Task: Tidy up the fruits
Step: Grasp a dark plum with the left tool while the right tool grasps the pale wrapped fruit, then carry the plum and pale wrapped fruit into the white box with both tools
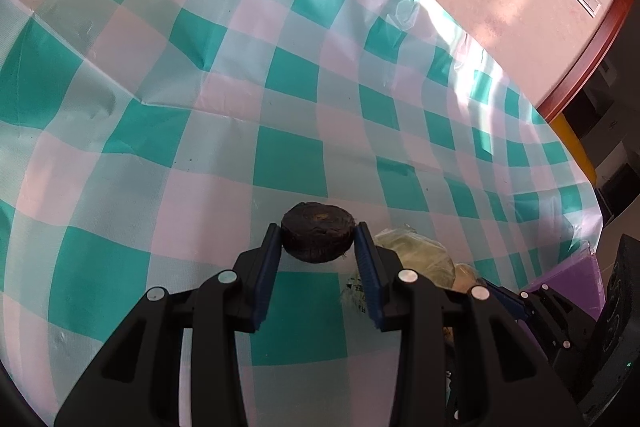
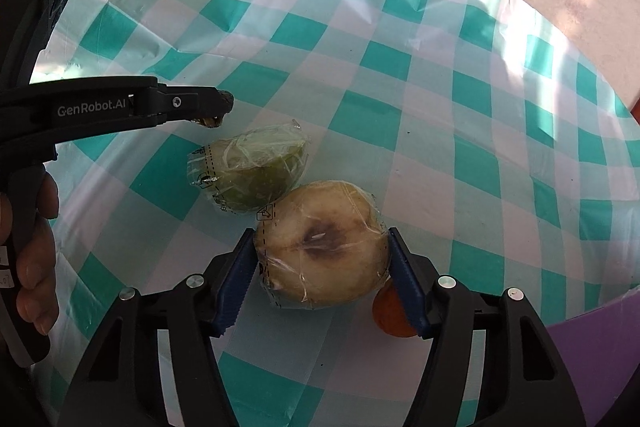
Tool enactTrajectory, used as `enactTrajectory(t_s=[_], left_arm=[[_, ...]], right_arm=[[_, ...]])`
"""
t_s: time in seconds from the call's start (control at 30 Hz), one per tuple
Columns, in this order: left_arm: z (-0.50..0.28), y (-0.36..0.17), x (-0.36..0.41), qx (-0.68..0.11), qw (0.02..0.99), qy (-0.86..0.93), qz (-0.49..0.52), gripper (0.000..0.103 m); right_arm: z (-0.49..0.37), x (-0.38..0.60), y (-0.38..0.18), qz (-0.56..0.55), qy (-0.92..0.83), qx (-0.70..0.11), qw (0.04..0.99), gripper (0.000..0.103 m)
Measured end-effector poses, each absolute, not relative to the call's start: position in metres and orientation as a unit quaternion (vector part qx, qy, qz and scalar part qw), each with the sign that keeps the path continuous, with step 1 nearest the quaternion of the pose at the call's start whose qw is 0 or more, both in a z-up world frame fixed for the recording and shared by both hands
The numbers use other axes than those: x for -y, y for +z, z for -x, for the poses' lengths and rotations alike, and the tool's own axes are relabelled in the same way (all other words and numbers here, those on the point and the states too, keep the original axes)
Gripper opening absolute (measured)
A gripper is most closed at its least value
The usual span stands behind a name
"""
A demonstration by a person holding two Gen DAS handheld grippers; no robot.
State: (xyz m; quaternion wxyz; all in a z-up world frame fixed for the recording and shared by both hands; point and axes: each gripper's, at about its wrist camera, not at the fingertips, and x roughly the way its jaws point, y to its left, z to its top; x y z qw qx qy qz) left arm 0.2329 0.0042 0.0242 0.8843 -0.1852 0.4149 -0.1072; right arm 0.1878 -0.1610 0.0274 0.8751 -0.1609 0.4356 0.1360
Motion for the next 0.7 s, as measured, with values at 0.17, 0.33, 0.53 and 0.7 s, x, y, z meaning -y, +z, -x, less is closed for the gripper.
enactTrajectory(t_s=[0.17, 0.33, 0.53, 0.7], left_arm=[[-0.232, 0.026, -0.004, -0.413, 0.886, -0.105, 0.183, 0.038], [-0.228, 0.034, -0.005, -0.406, 0.891, -0.107, 0.173, 0.037], [-0.221, 0.047, -0.001, -0.396, 0.897, -0.113, 0.164, 0.037], [-0.212, 0.057, 0.003, -0.388, 0.901, -0.116, 0.155, 0.037]], right_arm=[[-0.182, 0.164, 0.030, 0.145, 0.140, -0.432, 0.879, 0.061], [-0.173, 0.172, 0.040, 0.110, 0.136, -0.424, 0.889, 0.061], [-0.158, 0.178, 0.056, 0.070, 0.137, -0.413, 0.898, 0.061], [-0.145, 0.175, 0.070, 0.076, 0.138, -0.400, 0.903, 0.061]])
